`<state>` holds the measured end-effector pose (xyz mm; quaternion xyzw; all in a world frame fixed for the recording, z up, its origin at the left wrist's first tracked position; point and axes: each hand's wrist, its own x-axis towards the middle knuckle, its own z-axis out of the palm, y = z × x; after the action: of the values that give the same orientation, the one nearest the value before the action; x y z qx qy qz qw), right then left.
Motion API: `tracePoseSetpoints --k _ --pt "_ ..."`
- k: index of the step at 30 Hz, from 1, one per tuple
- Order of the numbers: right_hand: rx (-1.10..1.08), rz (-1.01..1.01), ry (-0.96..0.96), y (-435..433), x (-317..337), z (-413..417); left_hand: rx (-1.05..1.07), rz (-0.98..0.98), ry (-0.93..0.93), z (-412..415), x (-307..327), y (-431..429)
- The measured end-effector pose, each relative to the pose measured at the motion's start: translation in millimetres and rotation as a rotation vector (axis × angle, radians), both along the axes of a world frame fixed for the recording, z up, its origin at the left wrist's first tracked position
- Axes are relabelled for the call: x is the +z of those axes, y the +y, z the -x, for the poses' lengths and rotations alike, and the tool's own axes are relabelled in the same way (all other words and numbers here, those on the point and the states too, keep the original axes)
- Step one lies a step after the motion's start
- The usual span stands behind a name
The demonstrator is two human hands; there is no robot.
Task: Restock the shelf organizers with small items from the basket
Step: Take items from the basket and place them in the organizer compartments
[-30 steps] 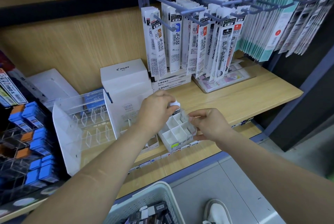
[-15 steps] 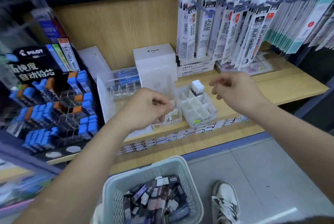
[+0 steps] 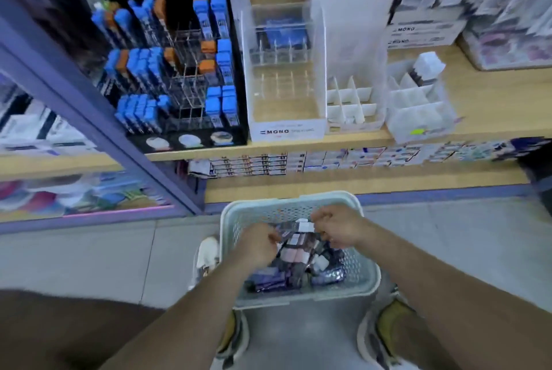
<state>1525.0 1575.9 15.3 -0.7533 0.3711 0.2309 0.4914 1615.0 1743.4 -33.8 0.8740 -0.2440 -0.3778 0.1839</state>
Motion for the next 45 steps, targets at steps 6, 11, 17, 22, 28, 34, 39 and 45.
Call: tracePoseSetpoints --k 6,11,17,22,28,34,39,45 --pt "-0.267 -0.051 0.158 22 -100 7 -0.079 -0.168 0.071 12 -67 4" --pt "-0.539 -0.097 0.047 35 -153 -7 -0.053 -0.21 0.13 24 -112 -4" --pt "-0.409 -0.113 0.089 38 -169 -2 0.069 -0.148 0.245 18 -106 -19" --pt "-0.495 -0.307 0.032 39 -159 -5 0.238 0.039 0.392 18 -95 -20" --pt "-0.638 -0.611 0.087 27 -138 6 0.339 0.106 0.532 7 -83 -8" --pt "-0.494 -0.722 0.077 14 -110 8 0.498 0.232 0.774 -3 -54 -16" --pt "-0.506 -0.693 0.039 7 -99 8 0.503 0.252 0.741 9 -50 -18" --pt "-0.399 -0.654 -0.001 2 -83 10 0.505 0.182 0.743 -1 -39 -7"
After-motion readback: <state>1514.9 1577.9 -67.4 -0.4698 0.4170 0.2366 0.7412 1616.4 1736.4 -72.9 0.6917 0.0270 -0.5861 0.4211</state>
